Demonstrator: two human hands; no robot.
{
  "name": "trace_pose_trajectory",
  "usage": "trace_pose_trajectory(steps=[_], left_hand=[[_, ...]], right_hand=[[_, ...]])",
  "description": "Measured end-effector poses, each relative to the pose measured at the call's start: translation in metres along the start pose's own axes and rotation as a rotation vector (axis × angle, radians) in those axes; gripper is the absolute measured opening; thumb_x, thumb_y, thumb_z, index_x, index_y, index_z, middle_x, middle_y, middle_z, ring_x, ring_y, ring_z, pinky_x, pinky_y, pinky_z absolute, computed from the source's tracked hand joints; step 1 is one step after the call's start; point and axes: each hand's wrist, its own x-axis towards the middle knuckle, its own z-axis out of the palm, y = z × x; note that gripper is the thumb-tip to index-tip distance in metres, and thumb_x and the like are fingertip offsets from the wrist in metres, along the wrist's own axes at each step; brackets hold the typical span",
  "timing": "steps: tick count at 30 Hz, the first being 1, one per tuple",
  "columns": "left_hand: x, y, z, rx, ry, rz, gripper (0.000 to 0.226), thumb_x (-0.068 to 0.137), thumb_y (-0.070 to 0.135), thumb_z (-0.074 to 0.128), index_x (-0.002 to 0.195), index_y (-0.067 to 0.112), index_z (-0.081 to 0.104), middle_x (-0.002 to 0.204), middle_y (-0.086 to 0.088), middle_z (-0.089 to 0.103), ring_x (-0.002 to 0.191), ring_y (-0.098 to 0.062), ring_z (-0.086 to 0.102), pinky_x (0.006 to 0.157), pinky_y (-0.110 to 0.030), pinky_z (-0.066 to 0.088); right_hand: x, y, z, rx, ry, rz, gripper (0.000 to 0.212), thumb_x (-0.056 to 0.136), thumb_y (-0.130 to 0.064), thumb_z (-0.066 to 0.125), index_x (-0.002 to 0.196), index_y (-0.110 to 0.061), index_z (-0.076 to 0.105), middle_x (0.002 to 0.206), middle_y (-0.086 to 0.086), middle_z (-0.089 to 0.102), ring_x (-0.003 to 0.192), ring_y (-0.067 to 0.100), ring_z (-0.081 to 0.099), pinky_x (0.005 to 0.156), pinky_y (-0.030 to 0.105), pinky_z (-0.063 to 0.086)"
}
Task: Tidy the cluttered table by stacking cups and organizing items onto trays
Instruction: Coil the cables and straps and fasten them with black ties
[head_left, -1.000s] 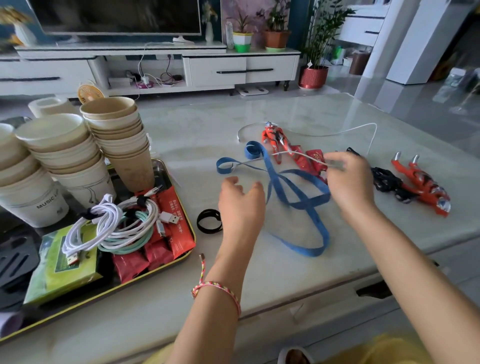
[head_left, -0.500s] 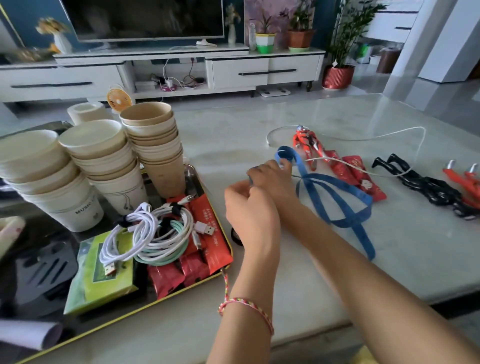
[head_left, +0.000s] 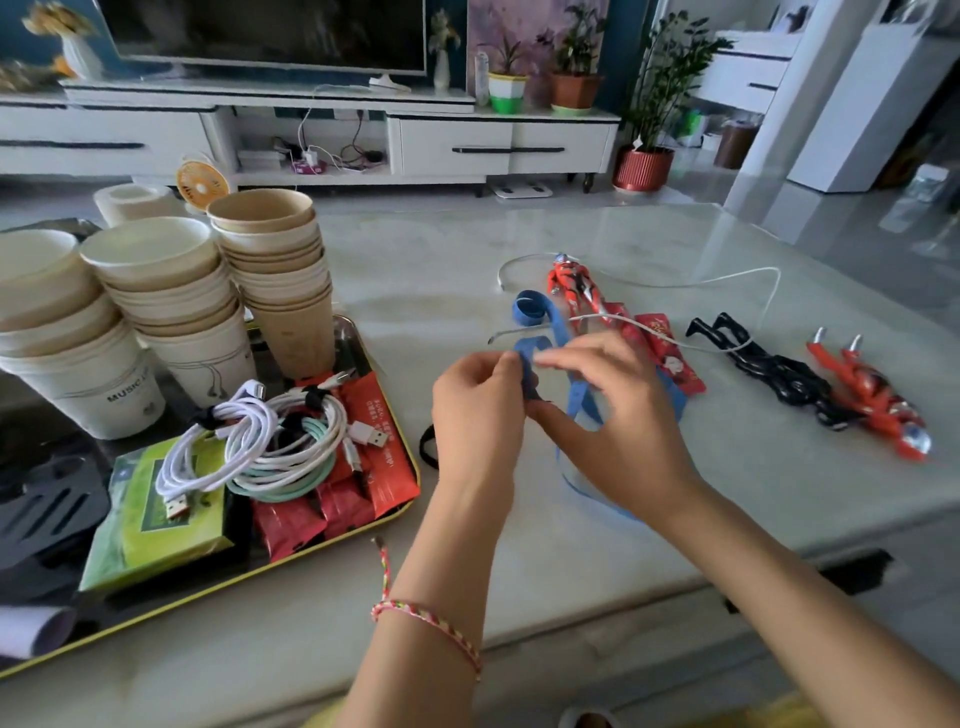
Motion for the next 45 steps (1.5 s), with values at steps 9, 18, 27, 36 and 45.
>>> trace_pose_trajectory(steps=[9, 18, 27, 36, 45], left_hand=[[-0.012, 0.003, -0.017, -0.277, -0.161, -0.327, 0.016, 0.088, 0.007, 0.053, 0.075, 0.007, 0.063, 0.066, -0.005, 0.052, 0.062, -0.013, 0.050, 0.060, -0.022, 0.047], [-0.010, -0.001, -0.019, -0.200, -0.268, -0.368, 0.033, 0.091, 0.033, 0.055, 0.069, 0.009, 0.059, 0.067, -0.008, 0.066, 0.057, -0.017, 0.064, 0.052, -0.024, 0.052], [-0.011, -0.004, -0.023, -0.180, -0.368, -0.373, 0.006, 0.087, 0.013, 0.061, 0.092, 0.010, 0.062, 0.082, -0.009, 0.073, 0.068, -0.017, 0.070, 0.054, -0.024, 0.055], [-0.011, -0.010, -0.010, -0.475, -0.100, -0.397, 0.008, 0.087, 0.008, 0.060, 0.081, 0.002, 0.059, 0.072, -0.011, 0.063, 0.058, -0.013, 0.061, 0.047, -0.013, 0.050], [-0.014, -0.012, -0.005, -0.534, -0.049, -0.349, 0.011, 0.084, -0.001, 0.061, 0.074, -0.006, 0.062, 0.065, -0.012, 0.063, 0.052, -0.016, 0.066, 0.052, -0.020, 0.056]], right_hand=[[-0.005, 0.000, -0.017, 0.182, -0.371, 0.246, 0.031, 0.084, -0.035, 0.061, 0.113, -0.022, 0.057, 0.109, -0.008, 0.063, 0.101, -0.005, 0.053, 0.085, 0.011, 0.041], [-0.004, 0.015, -0.020, 0.456, -0.321, 0.357, 0.015, 0.083, -0.018, 0.068, 0.092, -0.028, 0.063, 0.069, -0.010, 0.057, 0.049, 0.008, 0.051, 0.044, 0.018, 0.039], [-0.004, 0.013, -0.030, 0.176, -0.311, 0.189, 0.021, 0.088, -0.007, 0.060, 0.104, -0.014, 0.071, 0.083, 0.000, 0.060, 0.064, 0.002, 0.054, 0.059, 0.012, 0.041], [-0.016, -0.004, -0.008, 0.098, -0.133, 0.320, 0.015, 0.090, -0.022, 0.058, 0.090, -0.011, 0.067, 0.073, -0.005, 0.060, 0.064, 0.005, 0.055, 0.059, 0.012, 0.042], [-0.011, -0.008, -0.010, 0.119, -0.234, 0.443, 0.014, 0.096, -0.020, 0.044, 0.096, -0.015, 0.056, 0.069, 0.000, 0.065, 0.044, -0.003, 0.052, 0.045, 0.011, 0.037]])
